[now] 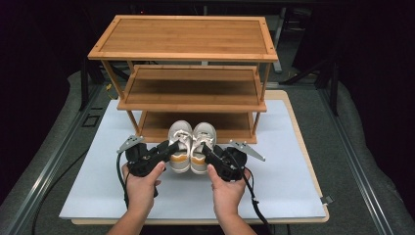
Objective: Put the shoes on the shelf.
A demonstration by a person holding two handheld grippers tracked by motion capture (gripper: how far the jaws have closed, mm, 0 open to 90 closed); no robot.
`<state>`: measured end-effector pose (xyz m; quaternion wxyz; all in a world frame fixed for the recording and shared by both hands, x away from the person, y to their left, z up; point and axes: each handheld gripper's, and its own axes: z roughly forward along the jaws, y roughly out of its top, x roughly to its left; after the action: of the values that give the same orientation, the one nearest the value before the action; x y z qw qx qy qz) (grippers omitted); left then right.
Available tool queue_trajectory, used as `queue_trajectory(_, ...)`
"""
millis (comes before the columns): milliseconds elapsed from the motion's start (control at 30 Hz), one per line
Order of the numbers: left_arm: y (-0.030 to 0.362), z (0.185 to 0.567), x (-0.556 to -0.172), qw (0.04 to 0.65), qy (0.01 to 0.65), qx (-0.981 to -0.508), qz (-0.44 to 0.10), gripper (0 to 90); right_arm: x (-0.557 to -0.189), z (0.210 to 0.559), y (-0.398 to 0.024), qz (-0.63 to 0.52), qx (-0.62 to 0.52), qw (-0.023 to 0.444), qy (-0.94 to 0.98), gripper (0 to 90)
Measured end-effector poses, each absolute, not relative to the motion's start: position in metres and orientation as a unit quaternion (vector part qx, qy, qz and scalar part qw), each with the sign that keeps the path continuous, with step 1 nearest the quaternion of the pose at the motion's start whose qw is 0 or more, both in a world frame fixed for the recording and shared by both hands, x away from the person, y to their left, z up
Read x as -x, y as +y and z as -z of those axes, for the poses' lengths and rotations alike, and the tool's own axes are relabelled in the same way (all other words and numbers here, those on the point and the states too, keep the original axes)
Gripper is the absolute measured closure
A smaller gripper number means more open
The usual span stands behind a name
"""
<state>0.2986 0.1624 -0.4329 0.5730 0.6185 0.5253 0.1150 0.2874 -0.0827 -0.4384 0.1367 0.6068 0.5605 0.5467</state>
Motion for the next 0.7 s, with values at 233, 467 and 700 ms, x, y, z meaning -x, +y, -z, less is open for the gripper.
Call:
queue_trajectory(233, 0.161, 0.419, -0.3, 0.579, 0.52, -0.617, -0.118, 55.2, -0.289, 0.423, -0.084, -0.55, -0.603, 0.144, 0.56, 55.7)
queue_trajectory(467, 0.163, 0.406, -0.304, 0.582, 0.513, -0.619, -0.121, 55.2, -0.291, 0.411, -0.085, -0.556, -0.599, 0.144, 0.559, 55.8)
queue_trajectory(700, 0.164, 0.395, -0.306, 0.586, 0.511, -0.617, -0.12, 55.1, -0.292, 0.4, -0.084, -0.555, -0.599, 0.146, 0.558, 55.7)
